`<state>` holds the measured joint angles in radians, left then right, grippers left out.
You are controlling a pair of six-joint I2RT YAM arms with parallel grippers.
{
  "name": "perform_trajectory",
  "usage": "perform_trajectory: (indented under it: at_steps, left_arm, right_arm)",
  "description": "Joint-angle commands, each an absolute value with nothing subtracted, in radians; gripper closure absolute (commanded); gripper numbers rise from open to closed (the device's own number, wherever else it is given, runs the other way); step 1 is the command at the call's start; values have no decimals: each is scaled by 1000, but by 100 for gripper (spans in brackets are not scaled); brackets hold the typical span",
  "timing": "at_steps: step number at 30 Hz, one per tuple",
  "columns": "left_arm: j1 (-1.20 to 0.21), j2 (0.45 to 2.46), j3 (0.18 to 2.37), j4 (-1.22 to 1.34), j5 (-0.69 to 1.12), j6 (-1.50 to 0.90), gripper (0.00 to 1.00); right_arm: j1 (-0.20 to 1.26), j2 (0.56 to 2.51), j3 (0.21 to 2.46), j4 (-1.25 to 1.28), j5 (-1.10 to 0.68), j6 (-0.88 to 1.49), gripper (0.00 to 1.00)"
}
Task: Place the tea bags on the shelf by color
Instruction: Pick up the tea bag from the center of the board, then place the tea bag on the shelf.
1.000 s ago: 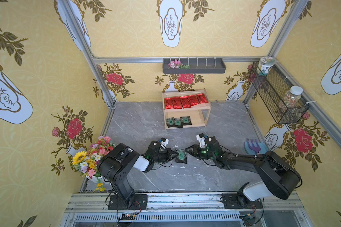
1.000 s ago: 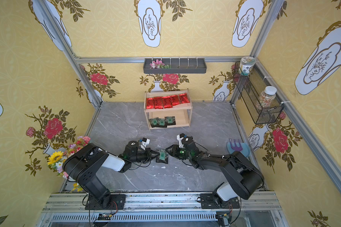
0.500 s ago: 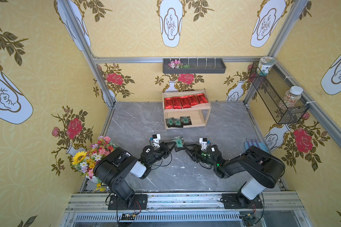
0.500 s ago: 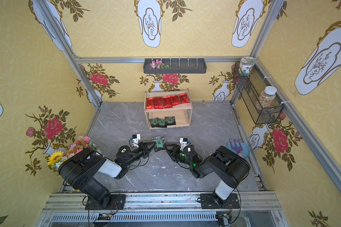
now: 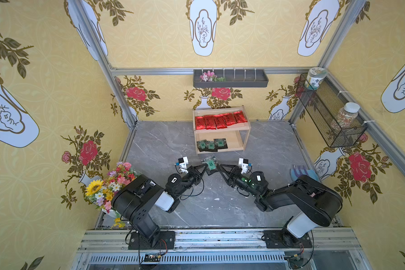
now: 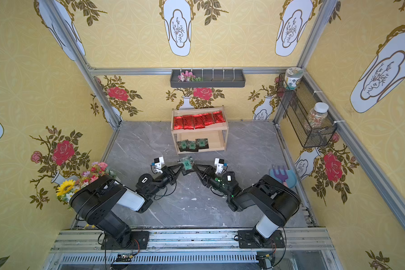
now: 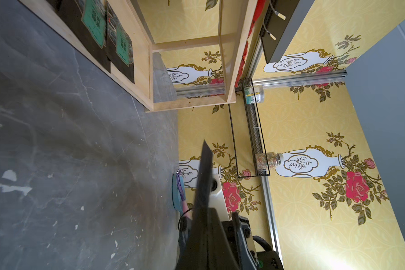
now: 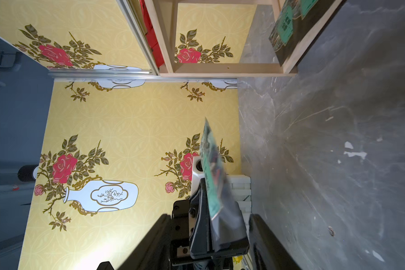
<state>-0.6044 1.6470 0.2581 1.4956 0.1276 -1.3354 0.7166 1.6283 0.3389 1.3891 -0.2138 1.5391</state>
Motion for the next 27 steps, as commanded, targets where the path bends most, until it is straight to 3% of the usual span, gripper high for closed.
perform_trajectory:
  at_steps: [1,8,19,26,27]
  left_arm:
    - [-604,1646,260,1533,122,-1343,100]
    - [-604,1644,274,1543,130,-1356,100]
    - [-604,1649,277,1543,135,-1359,100]
    - [-606,1651,278,1543,136,-1358,100]
    - [-606,1649,279,1543,137,-1356,96]
  right_arm:
    - [738,1648,361,1432,-222,1529,42]
    - [746,1694,382,1472,-211,1544,43]
    - [752,1710,420,1486,-190,1531,77]
    - [760,1711,407,1483,-180,1532,93]
    - [757,1711,408,1475,-185,1529,95]
